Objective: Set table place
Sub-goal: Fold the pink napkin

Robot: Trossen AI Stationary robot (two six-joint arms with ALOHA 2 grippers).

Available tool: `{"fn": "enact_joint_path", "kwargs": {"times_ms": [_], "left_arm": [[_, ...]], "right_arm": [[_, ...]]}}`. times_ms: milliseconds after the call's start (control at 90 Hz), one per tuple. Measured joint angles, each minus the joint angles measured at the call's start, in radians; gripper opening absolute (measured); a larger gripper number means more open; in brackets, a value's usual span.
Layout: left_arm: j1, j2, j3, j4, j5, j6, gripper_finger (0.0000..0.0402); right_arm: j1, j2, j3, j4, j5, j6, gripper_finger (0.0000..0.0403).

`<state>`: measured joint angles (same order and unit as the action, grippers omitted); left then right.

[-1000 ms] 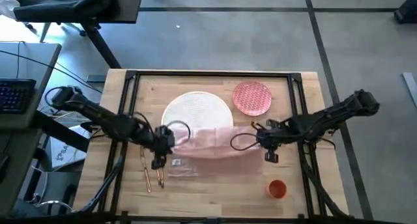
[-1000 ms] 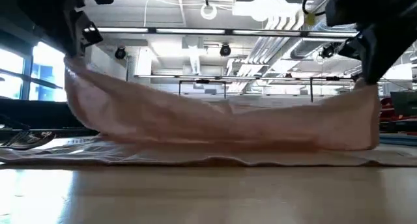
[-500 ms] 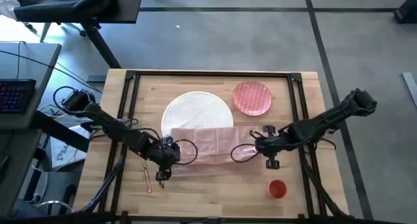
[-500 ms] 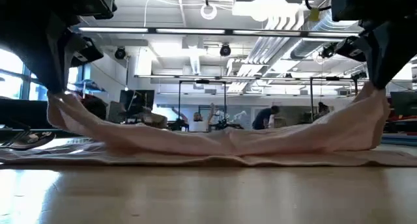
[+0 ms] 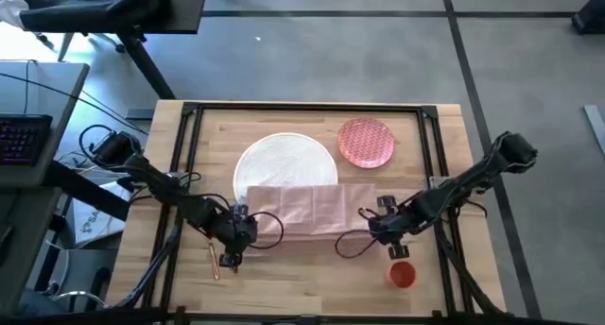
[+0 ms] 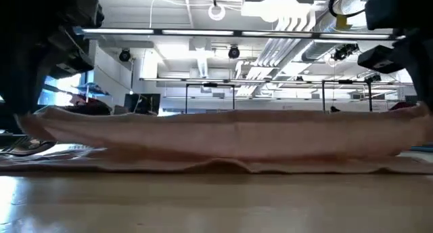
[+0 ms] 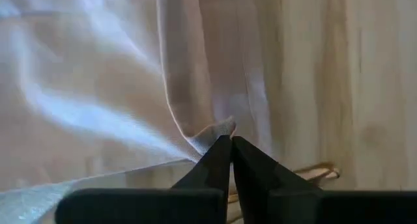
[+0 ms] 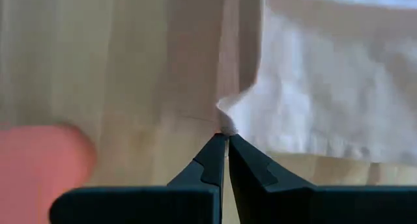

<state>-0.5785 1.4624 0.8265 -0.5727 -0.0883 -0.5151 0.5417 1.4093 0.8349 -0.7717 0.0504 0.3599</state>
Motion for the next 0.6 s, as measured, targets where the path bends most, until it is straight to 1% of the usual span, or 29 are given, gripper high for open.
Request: {"fn": "enact_joint_path", "kwargs": {"times_ms": [233, 322, 456, 600], "left_arm": [[0.000, 0.000, -0.023, 0.076, -0.001, -0.031, 0.0000], [0.000, 0.000, -0.025, 0.077, 0.040, -0.031, 0.0006], [0.000, -0.008, -0.026, 0.022, 0.119, -0.044, 0.0034], [0.003, -0.042, -0.026, -0.099, 0.186, -0.213, 0.0078]], "right_arm": [[0.015, 0.072, 0.000, 0.006, -0.002, -0.002, 0.0001], [0.015, 0.072, 0.000, 0.005, -0.006, 0.001, 0.0001], [0.004, 0.043, 0.000, -0.039, -0.010, 0.072, 0.0001], [-0.019, -0.033, 0.000, -0.085, 0.028, 0.210, 0.0001]]}}
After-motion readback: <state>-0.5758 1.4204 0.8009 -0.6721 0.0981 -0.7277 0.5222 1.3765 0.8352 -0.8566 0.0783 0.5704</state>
